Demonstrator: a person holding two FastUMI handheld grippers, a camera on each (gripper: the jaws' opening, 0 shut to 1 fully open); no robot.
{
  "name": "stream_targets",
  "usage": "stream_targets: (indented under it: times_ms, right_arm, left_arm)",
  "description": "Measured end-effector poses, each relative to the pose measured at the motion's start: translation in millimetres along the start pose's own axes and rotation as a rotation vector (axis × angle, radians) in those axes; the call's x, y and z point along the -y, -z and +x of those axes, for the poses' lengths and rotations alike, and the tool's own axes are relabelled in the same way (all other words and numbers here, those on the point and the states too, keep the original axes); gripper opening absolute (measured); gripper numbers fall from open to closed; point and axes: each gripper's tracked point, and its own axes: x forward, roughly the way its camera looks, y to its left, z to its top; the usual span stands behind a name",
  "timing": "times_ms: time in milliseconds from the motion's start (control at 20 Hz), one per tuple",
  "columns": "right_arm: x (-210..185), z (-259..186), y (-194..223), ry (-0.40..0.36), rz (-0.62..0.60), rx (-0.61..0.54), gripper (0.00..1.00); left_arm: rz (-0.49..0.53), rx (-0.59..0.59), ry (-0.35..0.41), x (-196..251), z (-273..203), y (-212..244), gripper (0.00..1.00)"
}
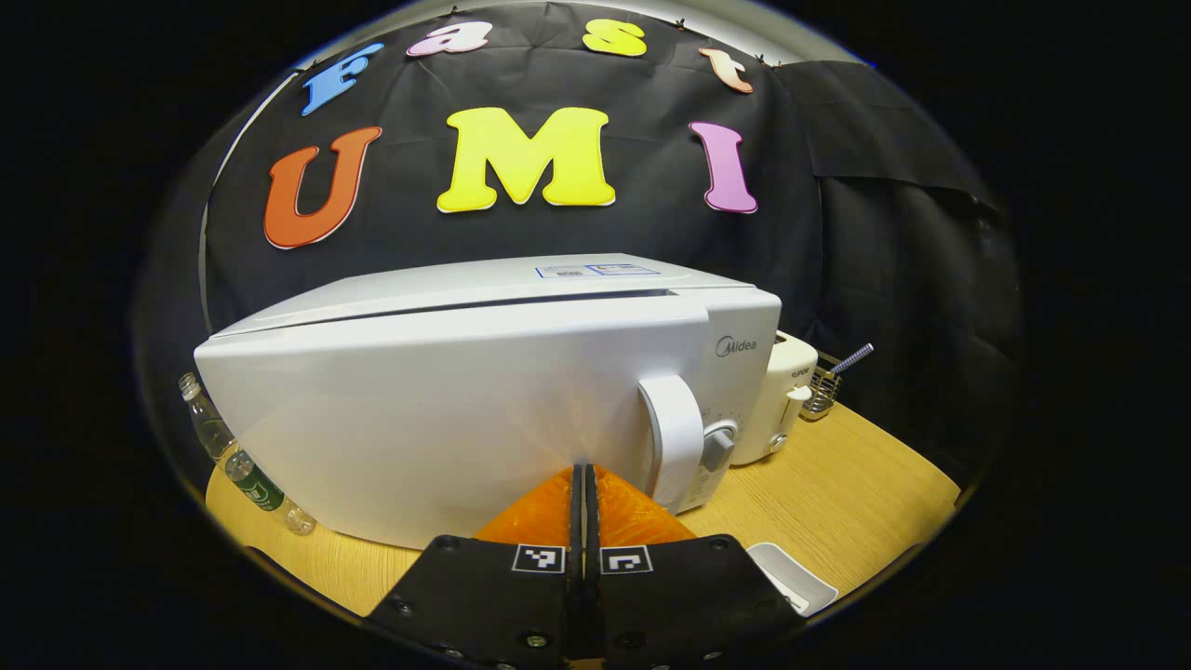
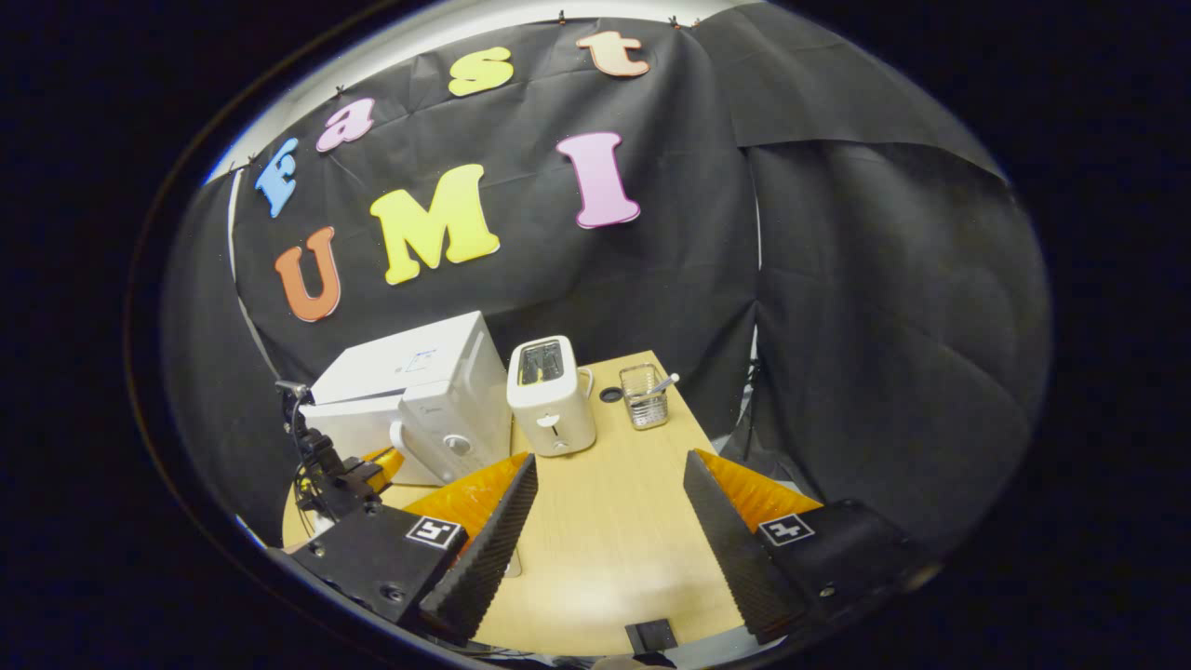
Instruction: Open the microwave oven with the left hand, put the food in, and close the microwave oven.
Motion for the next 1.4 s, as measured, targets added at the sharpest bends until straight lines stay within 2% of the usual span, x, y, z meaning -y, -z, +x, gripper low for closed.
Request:
stream_targets:
  times_ms: [400,500,550,900,950,1000,1150,1200,1250,1300,1400]
  right_arm:
    - [3.6,-5.1,1.8,0.014,0.006,0.005,1.0]
    - [1.4,-7.0,1.7,0.012,0.004,0.008,1.0]
    - [1.0,-7.9,2.5,0.012,0.001,0.01,1.0]
    - [0.3,-14.4,7.6,0.003,0.014,0.012,1.0]
    - [-1.7,-15.5,10.0,0.001,0.004,0.014,1.0]
    - [-3.7,-16.3,9.7,-0.002,-0.009,0.019,1.0]
    - [-13.6,-19.1,10.9,-0.021,-0.04,0.029,1.0]
    - [-17.3,-20.3,12.3,-0.029,-0.047,0.029,1.0]
    - [-21.6,-20.8,15.1,-0.037,-0.054,0.026,1.0]
    - [-27.0,-22.1,17.5,-0.045,-0.06,0.023,1.0]
    - [-35.7,-26.5,22.3,-0.063,-0.069,0.019,1.0]
  left_arm:
    - [-0.007,0.0,0.012,4.7,4.3,-1.1,0.0]
    - [-0.02,-0.055,0.027,10.5,19.4,9.1,0.0]
    - [-0.043,-0.066,0.009,10.9,20.8,9.8,0.0]
    - [0.003,-0.042,-0.026,9.7,3.6,4.1,0.0]
    - [-0.001,-0.043,-0.026,12.1,-4.8,3.2,0.11]
    - [-0.005,-0.037,-0.028,14.6,-15.5,1.5,0.0]
    - [0.002,-0.002,-0.05,13.1,-51.0,-8.5,0.0]
    - [0.016,0.004,-0.039,18.5,-62.8,-9.1,0.22]
    - [0.048,0.016,-0.039,19.4,-73.5,-12.1,0.59]
    - [0.084,0.033,-0.073,12.7,-95.2,-15.5,0.96]
    - [0.136,0.07,-0.126,6.8,-116.4,-27.9,0.95]
